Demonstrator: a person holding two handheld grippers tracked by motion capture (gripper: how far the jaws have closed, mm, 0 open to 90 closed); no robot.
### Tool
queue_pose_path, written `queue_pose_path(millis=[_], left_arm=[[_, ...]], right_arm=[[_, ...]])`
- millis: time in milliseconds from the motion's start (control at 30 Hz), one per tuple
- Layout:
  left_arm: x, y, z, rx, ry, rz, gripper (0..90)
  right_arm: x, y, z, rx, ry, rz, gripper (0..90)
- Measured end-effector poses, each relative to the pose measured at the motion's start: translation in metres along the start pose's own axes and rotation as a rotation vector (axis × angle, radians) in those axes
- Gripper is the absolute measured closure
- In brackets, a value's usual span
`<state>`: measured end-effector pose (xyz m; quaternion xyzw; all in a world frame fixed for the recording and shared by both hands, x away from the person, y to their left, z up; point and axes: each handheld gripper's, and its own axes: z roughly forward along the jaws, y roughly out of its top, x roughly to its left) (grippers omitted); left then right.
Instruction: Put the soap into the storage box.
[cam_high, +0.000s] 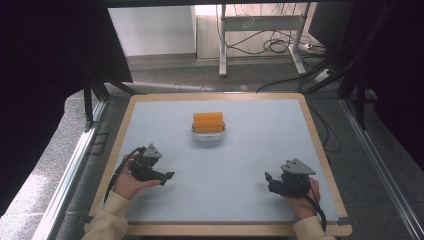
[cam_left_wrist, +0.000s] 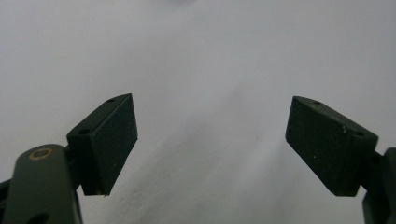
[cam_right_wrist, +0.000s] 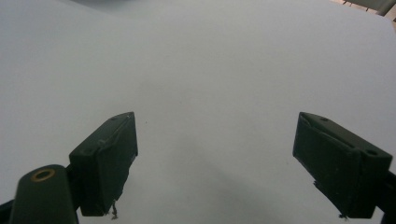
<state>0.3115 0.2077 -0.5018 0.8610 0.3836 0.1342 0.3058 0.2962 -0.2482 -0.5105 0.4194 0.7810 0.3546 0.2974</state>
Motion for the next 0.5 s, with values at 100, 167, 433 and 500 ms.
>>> queue_pose_path(millis=[100, 167, 433, 500], left_arm=[[0.002, -0.001, -0.004, -0.029, 0.0, -0.004, 16.9], [0.003, -0.001, -0.006, -0.033, -0.002, -0.003, 17.0], [0.001, 0.003, -0.011, -0.063, 0.02, 0.025, 17.5], [0.001, 0.003, -0.012, -0.07, 0.023, 0.027, 17.5]], right_arm=[[-0.001, 0.0, 0.001, 0.005, -0.004, 0.007, 14.2], [-0.002, -0.001, 0.001, 0.009, -0.009, 0.004, 14.2], [-0.002, 0.0, 0.002, -0.004, -0.006, -0.002, 14.2], [-0.001, 0.0, 0.002, -0.006, -0.006, -0.005, 14.2]])
